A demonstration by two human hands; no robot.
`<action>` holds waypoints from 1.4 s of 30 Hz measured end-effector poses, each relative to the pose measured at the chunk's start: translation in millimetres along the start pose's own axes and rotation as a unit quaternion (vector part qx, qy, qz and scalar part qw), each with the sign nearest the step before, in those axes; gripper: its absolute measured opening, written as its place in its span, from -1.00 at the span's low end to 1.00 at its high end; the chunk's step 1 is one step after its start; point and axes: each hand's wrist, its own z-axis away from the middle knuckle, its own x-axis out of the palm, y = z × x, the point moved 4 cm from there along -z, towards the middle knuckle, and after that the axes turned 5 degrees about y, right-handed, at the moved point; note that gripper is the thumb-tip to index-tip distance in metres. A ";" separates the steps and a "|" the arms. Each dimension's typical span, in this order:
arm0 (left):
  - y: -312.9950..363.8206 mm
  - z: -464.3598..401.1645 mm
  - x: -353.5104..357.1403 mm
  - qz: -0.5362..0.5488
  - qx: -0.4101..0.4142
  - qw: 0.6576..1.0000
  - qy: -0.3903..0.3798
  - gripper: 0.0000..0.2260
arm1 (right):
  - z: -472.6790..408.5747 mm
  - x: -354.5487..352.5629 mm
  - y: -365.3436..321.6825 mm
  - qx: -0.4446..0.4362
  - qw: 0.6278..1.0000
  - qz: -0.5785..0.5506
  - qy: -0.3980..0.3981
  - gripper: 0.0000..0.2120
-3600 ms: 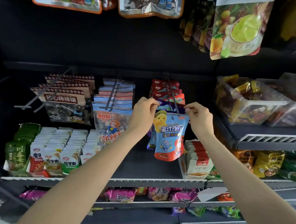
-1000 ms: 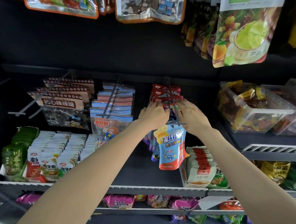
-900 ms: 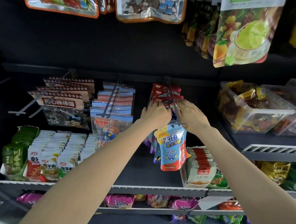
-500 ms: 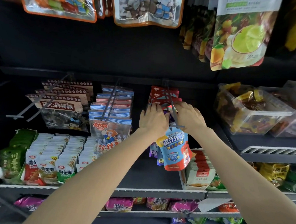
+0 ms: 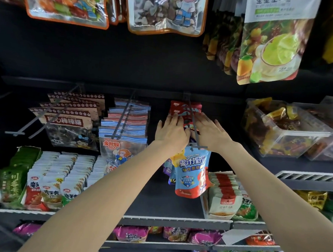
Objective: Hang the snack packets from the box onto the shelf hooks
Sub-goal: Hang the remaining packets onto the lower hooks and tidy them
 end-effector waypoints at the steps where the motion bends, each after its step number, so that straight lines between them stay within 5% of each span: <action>1: -0.4 -0.1 0.2 -0.001 -0.002 1.000 -0.001 -0.51 | -0.5 0.3 0.4 0.004 1.000 0.003 -0.003 -0.39; 18: 1.2 7.0 1.5 -0.022 -0.007 0.997 0.069 -0.55 | 0.9 5.9 2.3 0.047 0.997 -0.023 -0.049 -0.35; 25: 0.7 -3.8 -8.9 0.062 -0.035 0.994 0.078 -0.65 | 5.4 -10.3 -1.0 0.014 0.998 -0.042 0.036 -0.50; 32: 4.6 -18.1 4.3 0.044 -0.041 0.998 -0.026 -0.52 | -10.7 -3.4 -1.4 0.003 0.999 -0.032 0.019 -0.45; 42: 0.8 -21.5 6.8 0.008 -0.026 1.000 -0.010 -0.54 | -18.0 4.0 6.6 -0.011 0.999 -0.044 0.004 -0.46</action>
